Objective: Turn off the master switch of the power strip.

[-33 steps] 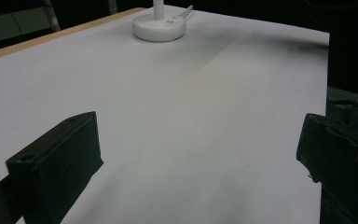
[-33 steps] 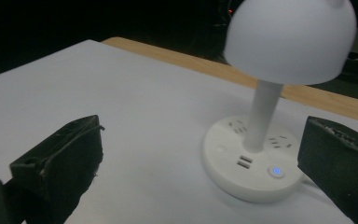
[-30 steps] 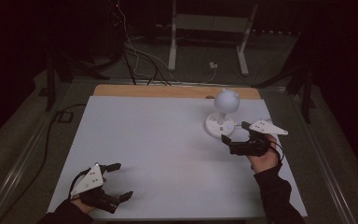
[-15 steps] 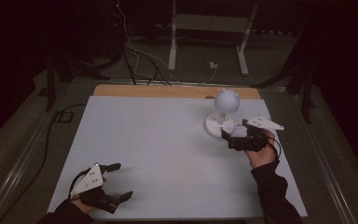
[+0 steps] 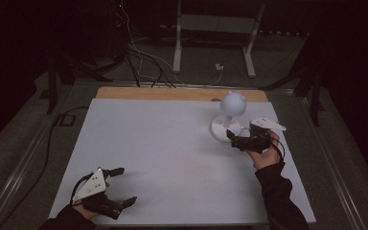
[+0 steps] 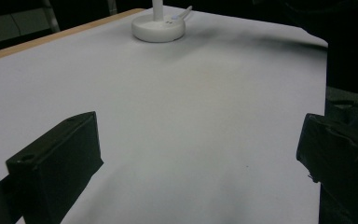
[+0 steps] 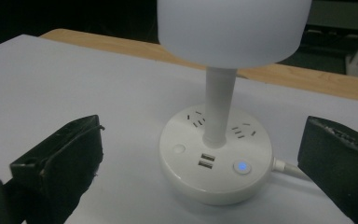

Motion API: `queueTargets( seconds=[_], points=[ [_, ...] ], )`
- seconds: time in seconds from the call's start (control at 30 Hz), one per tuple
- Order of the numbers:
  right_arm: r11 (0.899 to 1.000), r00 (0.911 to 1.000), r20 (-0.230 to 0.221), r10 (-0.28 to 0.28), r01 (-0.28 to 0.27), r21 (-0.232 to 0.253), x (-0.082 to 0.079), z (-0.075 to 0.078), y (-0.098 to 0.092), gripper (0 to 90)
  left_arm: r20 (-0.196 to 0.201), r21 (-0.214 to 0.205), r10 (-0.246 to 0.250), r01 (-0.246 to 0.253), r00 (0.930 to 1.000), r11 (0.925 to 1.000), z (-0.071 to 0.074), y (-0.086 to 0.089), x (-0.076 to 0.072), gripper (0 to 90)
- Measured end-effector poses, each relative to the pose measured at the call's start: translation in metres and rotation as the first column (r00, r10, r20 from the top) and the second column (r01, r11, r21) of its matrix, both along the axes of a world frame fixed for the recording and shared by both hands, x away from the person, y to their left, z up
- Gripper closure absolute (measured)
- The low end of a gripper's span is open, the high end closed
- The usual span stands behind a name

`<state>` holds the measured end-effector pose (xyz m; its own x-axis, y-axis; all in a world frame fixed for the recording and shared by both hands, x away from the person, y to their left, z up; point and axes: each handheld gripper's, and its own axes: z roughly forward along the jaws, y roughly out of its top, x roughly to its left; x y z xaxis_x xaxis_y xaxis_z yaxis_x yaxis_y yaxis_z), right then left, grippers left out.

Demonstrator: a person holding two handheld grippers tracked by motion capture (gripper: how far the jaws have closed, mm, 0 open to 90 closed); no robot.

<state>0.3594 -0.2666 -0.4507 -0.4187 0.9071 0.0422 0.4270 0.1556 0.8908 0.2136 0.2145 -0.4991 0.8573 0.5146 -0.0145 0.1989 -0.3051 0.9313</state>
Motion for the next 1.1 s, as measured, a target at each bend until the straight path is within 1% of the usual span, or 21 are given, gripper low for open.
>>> queueTargets(
  seconds=[0.1,0.17,0.3,0.43,0.5,0.57,0.63,0.73,0.9,1.0,1.1],
  points=[
    [1.000,0.9999,-0.001,-0.012,0.012,0.005,0.003,-0.003,0.001,0.0,0.000,0.001,0.000,0.000,1.0000,1.0000,0.000,0.000,0.000,0.4],
    [1.000,0.9997,-0.012,-0.021,0.022,0.023,0.004,-0.004,0.000,0.0,0.000,0.000,-0.001,0.001,1.0000,1.0000,0.000,0.000,0.000,0.4],
    [0.998,0.9989,-0.026,-0.040,0.041,0.041,0.008,-0.006,-0.001,0.0,0.000,0.000,0.000,0.000,1.0000,1.0000,0.000,0.000,0.000,0.4],
    [0.997,0.9978,-0.028,-0.061,0.062,0.038,0.011,-0.009,-0.003,0.0,-0.001,-0.001,0.000,0.000,1.0000,1.0000,0.000,0.000,0.000,0.4],
    [0.997,0.9966,-0.040,-0.072,0.073,0.035,0.011,-0.010,-0.004,5.8,-0.001,-0.001,0.000,0.000,1.0000,1.0000,0.000,0.000,0.000,0.4],
    [0.996,0.9958,-0.038,-0.084,0.085,0.033,0.012,-0.011,-0.004,6.1,-0.001,-0.001,-0.001,0.001,1.0000,1.0000,0.000,0.000,0.000,0.4],
    [0.995,0.9943,-0.051,-0.094,0.096,0.035,0.014,-0.012,-0.005,10.6,0.000,0.000,0.000,0.000,1.0000,1.0000,0.000,0.000,0.000,0.4],
    [0.992,0.9910,-0.067,-0.116,0.119,0.050,0.015,-0.013,-0.006,16.8,-0.001,-0.001,0.000,0.000,1.0000,1.0000,0.000,0.000,0.000,0.4],
    [0.984,0.9837,-0.070,-0.166,0.169,0.046,0.016,-0.014,-0.006,33.5,-0.001,0.000,0.000,0.000,1.0000,1.0000,0.000,0.000,0.000,0.4],
    [0.982,0.9804,-0.075,-0.182,0.186,0.043,0.017,-0.015,-0.006,43.1,-0.001,-0.002,0.001,-0.001,1.0000,1.0000,0.000,0.000,0.000,0.4],
    [0.980,0.9777,-0.090,-0.190,0.194,0.045,0.019,-0.016,-0.006,50.5,-0.002,-0.002,0.001,-0.001,1.0000,1.0000,0.000,0.000,0.000,0.4]
  ],
)
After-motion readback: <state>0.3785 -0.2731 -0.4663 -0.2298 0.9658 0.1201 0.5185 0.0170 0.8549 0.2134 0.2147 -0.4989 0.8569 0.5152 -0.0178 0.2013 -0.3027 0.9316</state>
